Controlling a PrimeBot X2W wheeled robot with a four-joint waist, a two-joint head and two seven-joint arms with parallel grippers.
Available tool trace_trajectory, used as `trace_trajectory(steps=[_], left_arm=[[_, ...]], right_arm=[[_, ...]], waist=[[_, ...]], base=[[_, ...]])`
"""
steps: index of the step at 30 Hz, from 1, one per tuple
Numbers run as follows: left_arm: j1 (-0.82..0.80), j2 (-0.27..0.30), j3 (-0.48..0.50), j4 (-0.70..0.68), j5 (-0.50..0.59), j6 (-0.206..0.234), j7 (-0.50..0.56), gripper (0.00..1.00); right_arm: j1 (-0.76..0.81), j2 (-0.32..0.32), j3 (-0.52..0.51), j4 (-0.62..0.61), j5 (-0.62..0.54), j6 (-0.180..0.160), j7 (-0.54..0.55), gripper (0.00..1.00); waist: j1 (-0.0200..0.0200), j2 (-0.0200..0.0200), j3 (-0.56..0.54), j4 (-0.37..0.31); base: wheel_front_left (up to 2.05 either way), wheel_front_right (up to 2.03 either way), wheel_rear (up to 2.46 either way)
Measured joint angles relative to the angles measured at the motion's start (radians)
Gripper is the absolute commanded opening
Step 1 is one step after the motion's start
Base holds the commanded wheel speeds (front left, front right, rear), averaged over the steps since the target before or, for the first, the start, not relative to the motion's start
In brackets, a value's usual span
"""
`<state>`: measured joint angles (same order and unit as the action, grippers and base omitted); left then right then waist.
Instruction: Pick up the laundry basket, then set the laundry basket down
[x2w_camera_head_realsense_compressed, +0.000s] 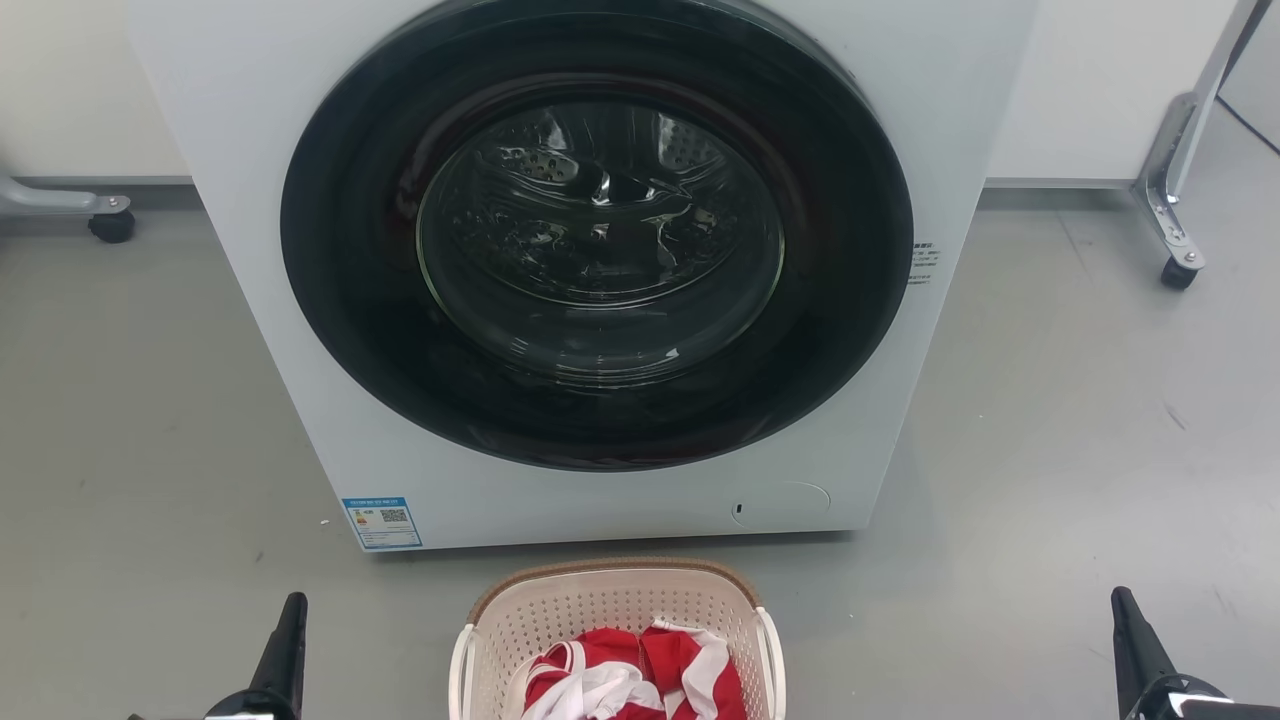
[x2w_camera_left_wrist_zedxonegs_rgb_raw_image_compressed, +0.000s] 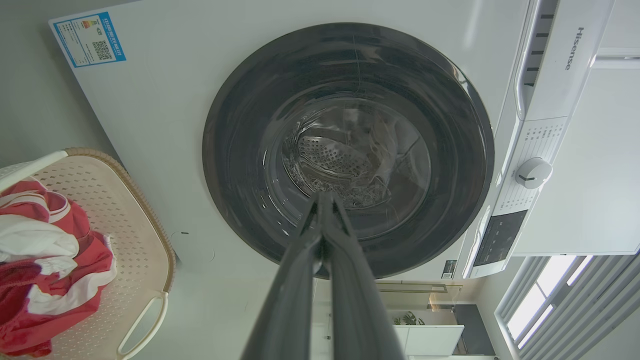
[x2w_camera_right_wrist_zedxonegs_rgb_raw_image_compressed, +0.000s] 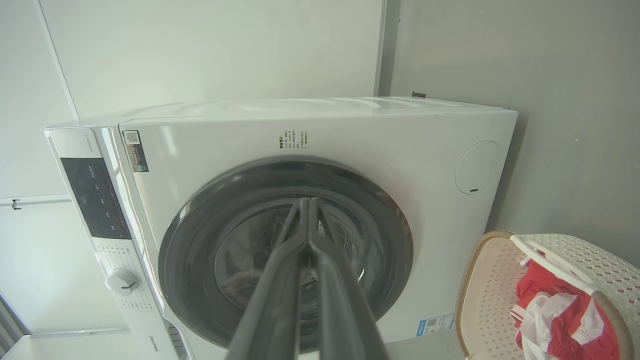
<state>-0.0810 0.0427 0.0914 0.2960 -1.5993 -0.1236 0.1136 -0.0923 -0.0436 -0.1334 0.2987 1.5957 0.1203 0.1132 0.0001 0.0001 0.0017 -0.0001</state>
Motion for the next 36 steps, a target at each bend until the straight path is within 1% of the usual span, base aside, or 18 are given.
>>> trace_trajectory(steps=[36], left_arm=[[0.000,0.000,0.000,0.000,-0.001,0.000,0.000,0.00]], right_arm=[[0.000,0.000,0.000,0.000,0.000,0.000,0.000,0.00]], waist=[[0.0000,0.0000,0.000,0.000]], base=[[0.00,0.00,0.00]])
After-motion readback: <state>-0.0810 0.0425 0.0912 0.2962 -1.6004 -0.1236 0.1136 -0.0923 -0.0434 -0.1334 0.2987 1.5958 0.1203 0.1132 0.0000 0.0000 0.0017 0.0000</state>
